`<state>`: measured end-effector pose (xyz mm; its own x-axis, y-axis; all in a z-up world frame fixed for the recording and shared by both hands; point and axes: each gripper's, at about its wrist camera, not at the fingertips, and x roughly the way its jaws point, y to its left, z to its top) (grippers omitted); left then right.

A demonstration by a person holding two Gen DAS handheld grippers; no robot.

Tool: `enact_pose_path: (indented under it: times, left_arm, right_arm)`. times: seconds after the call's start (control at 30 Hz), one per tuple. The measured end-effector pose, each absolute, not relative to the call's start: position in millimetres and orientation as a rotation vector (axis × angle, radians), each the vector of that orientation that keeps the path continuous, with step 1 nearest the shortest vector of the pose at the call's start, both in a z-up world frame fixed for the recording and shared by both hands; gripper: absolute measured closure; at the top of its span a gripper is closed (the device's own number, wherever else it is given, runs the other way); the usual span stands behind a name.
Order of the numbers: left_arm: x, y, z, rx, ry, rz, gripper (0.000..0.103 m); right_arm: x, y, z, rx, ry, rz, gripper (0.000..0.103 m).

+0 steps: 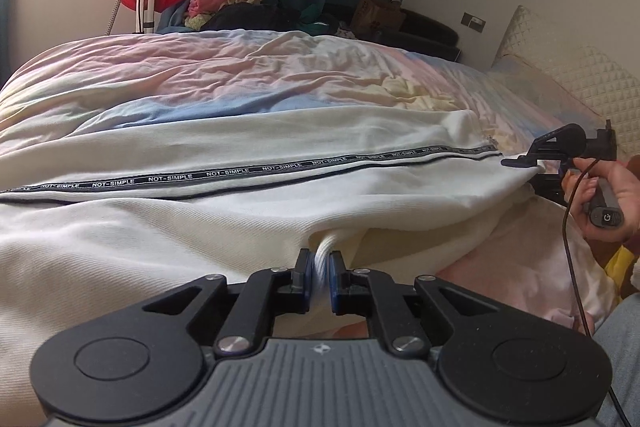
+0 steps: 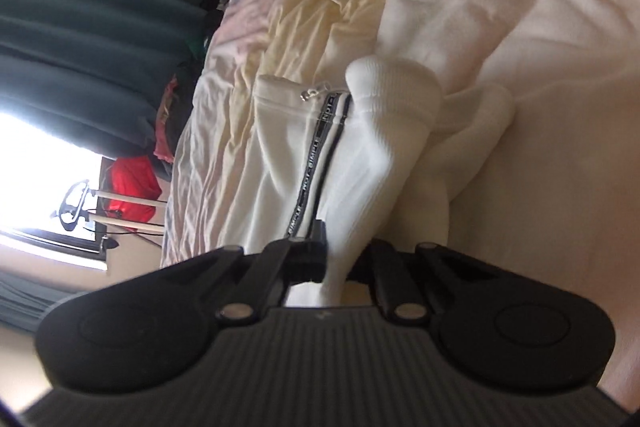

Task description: Fold clothes

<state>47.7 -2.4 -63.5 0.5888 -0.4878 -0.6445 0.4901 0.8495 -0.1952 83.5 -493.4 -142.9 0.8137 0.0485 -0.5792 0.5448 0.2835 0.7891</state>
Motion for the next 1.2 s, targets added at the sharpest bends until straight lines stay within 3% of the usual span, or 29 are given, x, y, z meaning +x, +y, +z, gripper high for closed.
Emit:
enact_pose_path:
  times: [0.1,0.17,0.23,0.43,0.67,0.93,1.0,1.03,1.07,1.13,1.2]
  left_arm:
    - [41.0,0.6,-54.0,0.044,0.695,-0.586,0.074]
    - [36.4,3.6,-45.6,0.095,0.64,-0.558,0.05]
    - [32.4,7.2,-37.4,0.144,0.587,-0.524,0.04]
    - [43.4,15.2,-33.1,0.235,0.546,-0.501,0.036]
    - [88.8,-10.5,-68.4,0.011,0.714,-0.512,0.035]
    - [92.0,-28.1,-103.7,0.135,0.81,-0.423,0.036]
    - [89.9,-27.3,-104.2,0.129,0.81,-0.412,0.036]
    - [88.7,-27.3,-104.1,0.131,0.808,-0.409,0.036]
    - [87.6,-27.5,-103.8,0.135,0.807,-0.406,0.036]
    - [85.7,-28.4,-103.1,0.14,0.805,-0.4,0.036]
    - [84.4,-29.1,-102.5,0.139,0.804,-0.396,0.036]
  right_arm:
    - [83.7,-497.1,-135.9,1.215,0.547,-0.357,0.098]
    - [80.6,-501.4,-134.8,1.202,0.548,-0.361,0.098]
    - [79.7,-507.2,-139.0,1.222,0.543,-0.364,0.098]
    - [64.9,-518.9,-140.3,1.224,0.494,-0.376,0.098]
    - [64.3,-517.0,-149.2,1.178,0.575,-0.404,0.098]
    - [49.4,-508.5,-145.1,1.165,0.654,-0.384,0.094]
    - [47.6,-501.5,-138.5,1.137,0.678,-0.377,0.084]
    - [43.3,-498.6,-137.1,1.171,0.653,-0.342,0.069]
    - [38.9,-495.8,-135.8,1.207,0.626,-0.305,0.044]
    - [30.0,-490.2,-133.2,1.278,0.572,-0.23,0.011]
    - [25.6,-484.1,-138.6,1.361,0.579,-0.175,0.013]
